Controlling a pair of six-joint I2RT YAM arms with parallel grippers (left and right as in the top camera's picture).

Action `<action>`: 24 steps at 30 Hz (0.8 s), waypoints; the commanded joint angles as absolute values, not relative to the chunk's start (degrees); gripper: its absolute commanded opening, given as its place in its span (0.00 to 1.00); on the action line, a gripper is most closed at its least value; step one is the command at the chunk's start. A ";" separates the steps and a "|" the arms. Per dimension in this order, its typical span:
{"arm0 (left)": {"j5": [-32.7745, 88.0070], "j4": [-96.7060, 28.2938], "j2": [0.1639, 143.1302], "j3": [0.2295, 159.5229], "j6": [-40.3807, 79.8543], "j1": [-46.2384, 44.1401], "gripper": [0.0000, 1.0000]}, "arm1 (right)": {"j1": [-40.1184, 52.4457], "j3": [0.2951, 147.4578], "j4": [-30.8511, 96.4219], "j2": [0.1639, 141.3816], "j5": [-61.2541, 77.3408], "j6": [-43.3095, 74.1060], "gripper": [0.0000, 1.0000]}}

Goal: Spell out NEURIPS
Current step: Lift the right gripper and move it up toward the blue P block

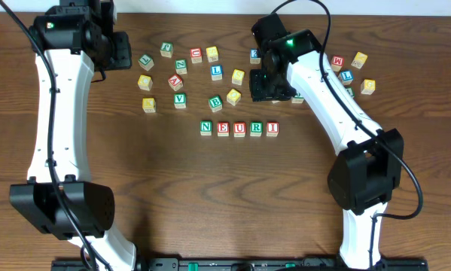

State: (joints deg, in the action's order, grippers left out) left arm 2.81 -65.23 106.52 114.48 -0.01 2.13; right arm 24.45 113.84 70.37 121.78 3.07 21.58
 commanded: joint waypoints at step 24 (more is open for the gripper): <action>2.31 -65.32 106.52 115.35 0.05 1.96 0.42 | 24.43 115.15 60.84 120.33 1.89 20.51 0.47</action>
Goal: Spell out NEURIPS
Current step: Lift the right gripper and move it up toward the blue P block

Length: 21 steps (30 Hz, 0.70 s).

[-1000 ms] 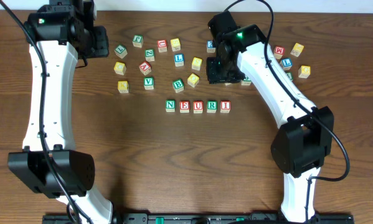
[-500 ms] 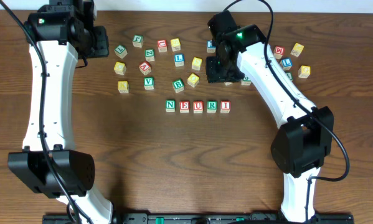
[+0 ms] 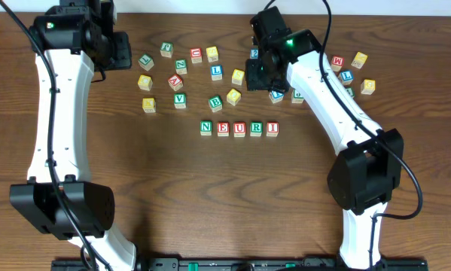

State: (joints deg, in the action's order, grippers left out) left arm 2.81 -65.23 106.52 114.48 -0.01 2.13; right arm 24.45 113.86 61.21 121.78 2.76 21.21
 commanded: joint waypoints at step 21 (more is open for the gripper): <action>2.31 -65.32 106.52 115.35 0.05 1.96 0.42 | 14.17 115.15 56.86 121.01 1.41 20.05 0.51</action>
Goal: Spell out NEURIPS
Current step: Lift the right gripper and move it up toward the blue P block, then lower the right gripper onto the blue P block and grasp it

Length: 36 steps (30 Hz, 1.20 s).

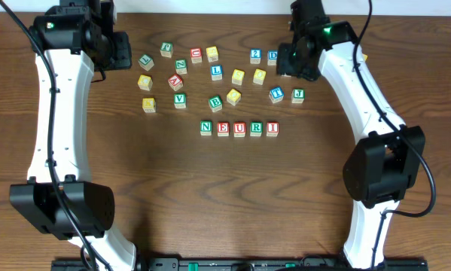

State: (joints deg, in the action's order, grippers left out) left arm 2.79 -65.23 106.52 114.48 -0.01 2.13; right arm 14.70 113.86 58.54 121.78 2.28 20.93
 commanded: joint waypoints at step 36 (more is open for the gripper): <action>2.31 -65.32 106.52 115.35 0.05 1.96 0.42 | 13.30 115.07 46.37 131.44 -3.97 20.34 0.55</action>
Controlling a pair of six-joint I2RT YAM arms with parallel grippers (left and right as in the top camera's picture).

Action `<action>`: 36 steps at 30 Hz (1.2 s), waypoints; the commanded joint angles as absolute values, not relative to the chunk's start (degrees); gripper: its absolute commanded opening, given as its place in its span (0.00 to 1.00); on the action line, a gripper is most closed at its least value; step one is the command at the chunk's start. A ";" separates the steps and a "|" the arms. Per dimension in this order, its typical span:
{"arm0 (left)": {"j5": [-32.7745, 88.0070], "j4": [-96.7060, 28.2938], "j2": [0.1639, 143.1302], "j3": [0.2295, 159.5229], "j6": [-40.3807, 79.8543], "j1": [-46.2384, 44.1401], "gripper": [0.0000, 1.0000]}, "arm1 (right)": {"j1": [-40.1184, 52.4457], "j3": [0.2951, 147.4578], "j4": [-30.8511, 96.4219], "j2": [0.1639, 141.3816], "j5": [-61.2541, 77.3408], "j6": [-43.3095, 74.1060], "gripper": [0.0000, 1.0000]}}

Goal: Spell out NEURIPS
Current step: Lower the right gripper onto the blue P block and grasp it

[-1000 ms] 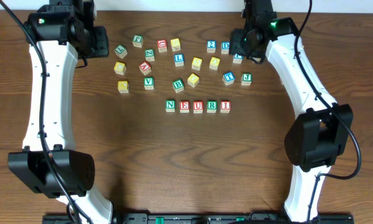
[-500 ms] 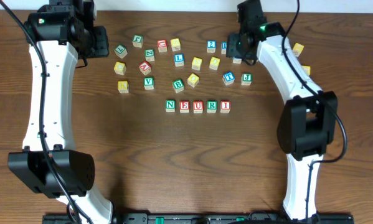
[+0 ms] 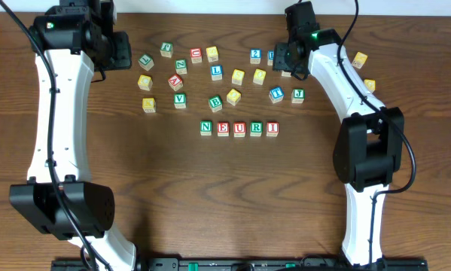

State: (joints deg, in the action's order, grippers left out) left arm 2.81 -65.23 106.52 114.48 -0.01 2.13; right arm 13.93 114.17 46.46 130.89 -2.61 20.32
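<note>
Five letter blocks stand in a row mid-table reading N point(image 3: 206, 127), E point(image 3: 223, 129), U point(image 3: 239, 129), R point(image 3: 256, 128), I point(image 3: 272, 128). My right gripper point(image 3: 285, 62) hangs at the back of the table, right of the blue "2" block point(image 3: 255, 54), and covers most of the block beside it point(image 3: 271, 56). The overhead view does not show its jaws. My left gripper point(image 3: 121, 50) stays at the back left corner, beside the left cluster of blocks, its jaws also hidden. No P or S block can be read.
Loose blocks lie behind the row: L point(image 3: 217, 71), two yellow ones point(image 3: 239, 76) point(image 3: 259, 76), B point(image 3: 215, 102), T point(image 3: 276, 93), J point(image 3: 297, 95). A left cluster surrounds a red block point(image 3: 175, 81). Two yellow blocks point(image 3: 359, 59) point(image 3: 369, 85) sit right of the right arm.
My right gripper has shifted a little left along the back of the table and now covers most of the block right of the "2". The row and the left arm are unchanged.
The right gripper first hung low over the loose blocks just behind the I. Then it stood further back near the "2", then at the back right with T and J uncovered, and now beside the "2". N E U R I never changed.
</note>
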 commanded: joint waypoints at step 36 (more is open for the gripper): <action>2.31 -65.32 106.52 115.35 0.05 1.96 0.42 | 11.92 115.07 38.33 139.55 -4.40 20.29 0.47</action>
